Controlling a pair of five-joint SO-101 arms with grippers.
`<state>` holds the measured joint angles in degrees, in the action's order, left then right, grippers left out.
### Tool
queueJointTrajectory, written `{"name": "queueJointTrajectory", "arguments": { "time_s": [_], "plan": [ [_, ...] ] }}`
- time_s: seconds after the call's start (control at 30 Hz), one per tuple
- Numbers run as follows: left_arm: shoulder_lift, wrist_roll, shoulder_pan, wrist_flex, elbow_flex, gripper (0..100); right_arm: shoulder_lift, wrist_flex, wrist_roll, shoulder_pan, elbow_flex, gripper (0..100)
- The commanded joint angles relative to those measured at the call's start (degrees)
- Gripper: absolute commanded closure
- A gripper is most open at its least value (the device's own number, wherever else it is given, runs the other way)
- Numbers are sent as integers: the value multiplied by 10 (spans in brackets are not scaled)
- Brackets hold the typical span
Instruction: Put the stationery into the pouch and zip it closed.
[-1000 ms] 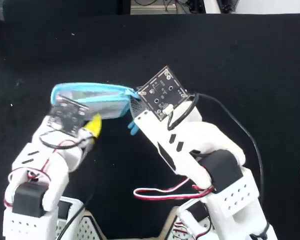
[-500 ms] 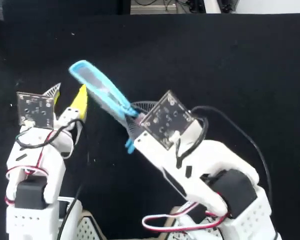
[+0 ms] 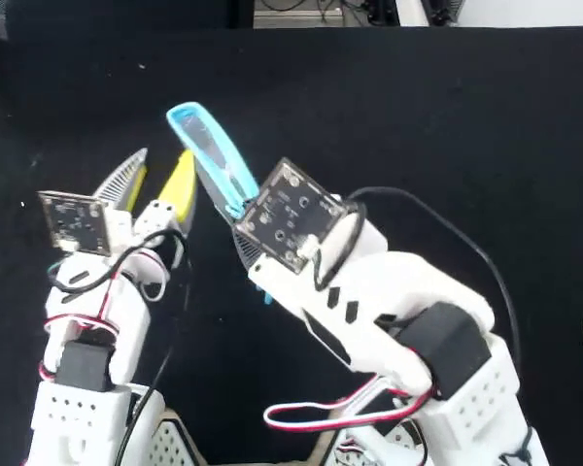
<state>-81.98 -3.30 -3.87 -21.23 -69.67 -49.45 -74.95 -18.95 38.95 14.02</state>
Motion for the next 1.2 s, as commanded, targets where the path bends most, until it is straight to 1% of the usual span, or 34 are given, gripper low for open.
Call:
{"name": "queueJointTrajectory", "arguments": {
  "time_s": [0.0,0.13,0.23,0.33,0.43,0.5,0.63,0.77,0.9,1.03,1.17],
  "plan": [
    [-4,-5,-22,9,-13,809,42,-62,-6,7,-92,988],
    [-4,-7,4,-46,-3,807,84,-121,-6,8,-178,988],
    [-5,-8,18,-62,2,805,121,-154,-10,7,-231,988],
    [-5,-8,31,-79,19,805,165,-181,-41,7,-260,988],
    [-5,-8,27,-126,54,805,206,-188,-61,6,-281,988],
    [-5,-8,29,-146,76,805,226,-189,-86,9,-298,988],
    [-5,-7,49,-128,85,805,243,-190,-122,10,-349,988],
    [-4,-8,73,-75,81,805,247,-200,-123,12,-390,988],
    [-4,-11,72,-40,81,807,247,-213,-123,46,-407,988],
    [0,-64,77,-2,81,805,247,-201,-121,69,-424,988],
    [-4,-72,77,-3,68,806,246,-212,-122,71,-406,988]
  ]
}}
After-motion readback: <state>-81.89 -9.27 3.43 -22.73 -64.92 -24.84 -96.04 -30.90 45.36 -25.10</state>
